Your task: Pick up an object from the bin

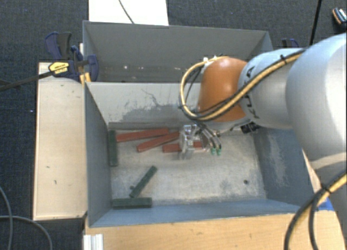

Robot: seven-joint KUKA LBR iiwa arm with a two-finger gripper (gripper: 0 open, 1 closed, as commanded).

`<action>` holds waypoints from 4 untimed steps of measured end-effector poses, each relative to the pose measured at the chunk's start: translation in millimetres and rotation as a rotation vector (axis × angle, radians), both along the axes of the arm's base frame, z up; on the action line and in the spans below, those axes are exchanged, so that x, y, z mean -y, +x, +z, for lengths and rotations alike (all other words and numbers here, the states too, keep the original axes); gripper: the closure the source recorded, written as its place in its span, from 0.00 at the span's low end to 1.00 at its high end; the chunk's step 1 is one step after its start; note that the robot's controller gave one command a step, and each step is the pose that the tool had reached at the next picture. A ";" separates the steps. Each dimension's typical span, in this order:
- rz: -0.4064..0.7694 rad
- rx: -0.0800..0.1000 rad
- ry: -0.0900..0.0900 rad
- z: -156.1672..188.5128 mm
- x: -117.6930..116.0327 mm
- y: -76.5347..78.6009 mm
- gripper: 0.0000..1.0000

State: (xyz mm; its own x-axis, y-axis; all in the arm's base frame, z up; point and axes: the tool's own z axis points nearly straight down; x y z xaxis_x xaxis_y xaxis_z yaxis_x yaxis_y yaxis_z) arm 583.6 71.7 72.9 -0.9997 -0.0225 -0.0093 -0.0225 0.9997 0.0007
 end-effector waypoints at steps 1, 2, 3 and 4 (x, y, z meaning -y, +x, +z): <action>-0.049 -0.003 0.001 14.7 -4.2 -4.3 1.00; -0.047 -0.004 0.000 14.0 -4.0 -4.5 0.00; -0.192 -0.010 0.000 -3.1 23.9 -17.9 0.00; -0.189 -0.008 0.000 -2.1 23.0 -17.2 1.00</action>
Offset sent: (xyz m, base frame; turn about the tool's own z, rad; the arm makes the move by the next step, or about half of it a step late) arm -0.0055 0.0039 0.0134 0.0505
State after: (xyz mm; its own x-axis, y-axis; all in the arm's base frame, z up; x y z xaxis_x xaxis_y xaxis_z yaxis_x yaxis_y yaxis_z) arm 566.4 48.7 70.7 -0.9862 0.1657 -0.0017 0.1657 0.9862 0.0006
